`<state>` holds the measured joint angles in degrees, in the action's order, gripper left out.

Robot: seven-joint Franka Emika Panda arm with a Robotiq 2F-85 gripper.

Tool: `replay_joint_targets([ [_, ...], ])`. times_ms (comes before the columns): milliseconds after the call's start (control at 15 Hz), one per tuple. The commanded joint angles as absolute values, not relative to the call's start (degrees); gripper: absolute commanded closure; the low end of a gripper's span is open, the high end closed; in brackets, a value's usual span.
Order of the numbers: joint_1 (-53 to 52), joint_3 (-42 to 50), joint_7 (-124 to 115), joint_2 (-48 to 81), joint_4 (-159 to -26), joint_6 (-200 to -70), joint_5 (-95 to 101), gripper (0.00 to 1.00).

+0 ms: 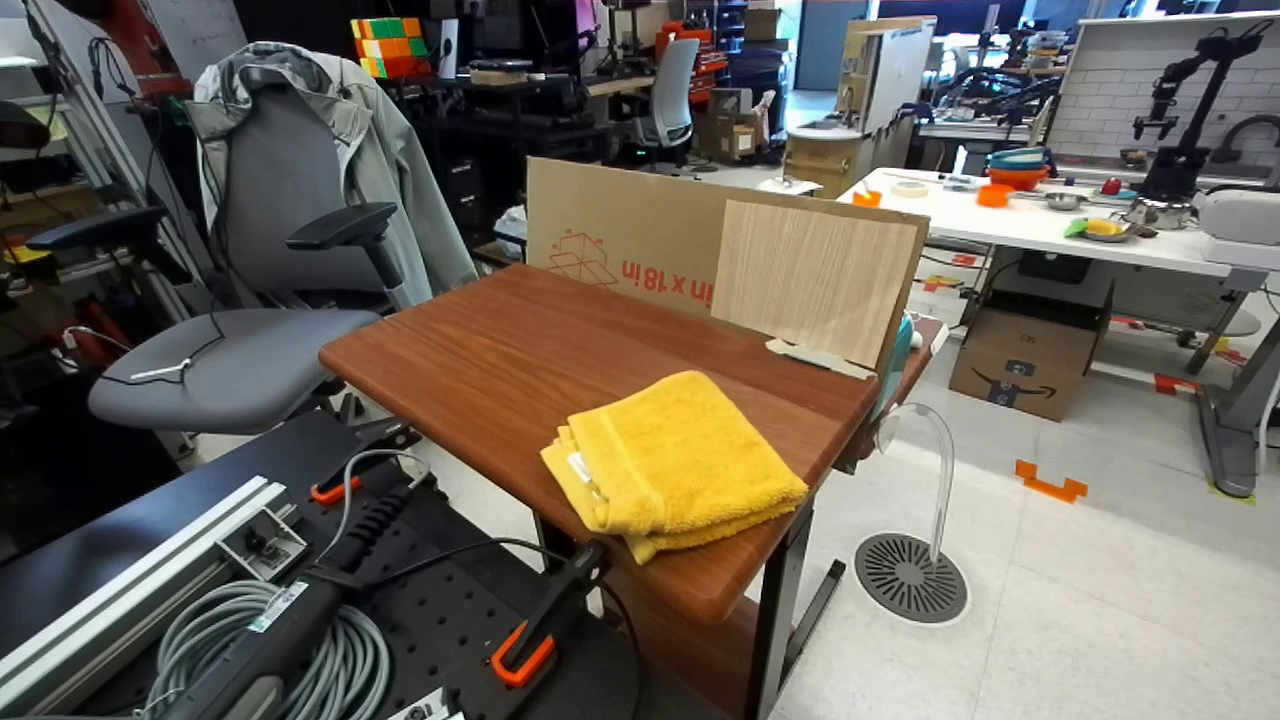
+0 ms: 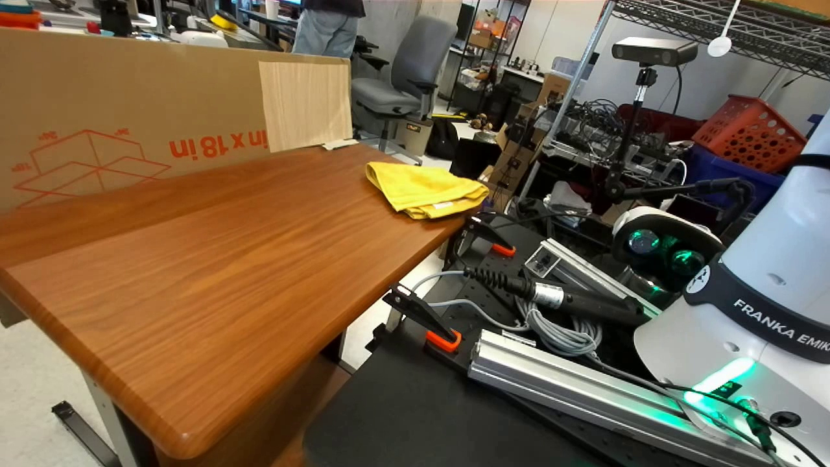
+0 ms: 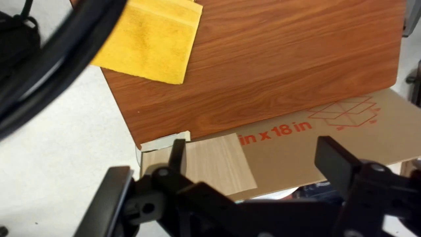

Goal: Wipe the table with the yellow towel

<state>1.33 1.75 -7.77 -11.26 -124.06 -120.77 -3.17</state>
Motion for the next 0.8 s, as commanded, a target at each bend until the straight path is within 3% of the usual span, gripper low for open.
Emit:
replay_joint_targets([
  [0, 4.0, 5.3, -7.8, -4.4, -120.4, -122.0, -8.8, 0.0],
  [400, 3.4, 3.5, -8.7, -6.8, -123.0, -122.3, -5.8, 0.0],
  [733, 3.7, 1.5, -20.1, 0.5, -125.5, -129.2, 5.0, 0.0],
])
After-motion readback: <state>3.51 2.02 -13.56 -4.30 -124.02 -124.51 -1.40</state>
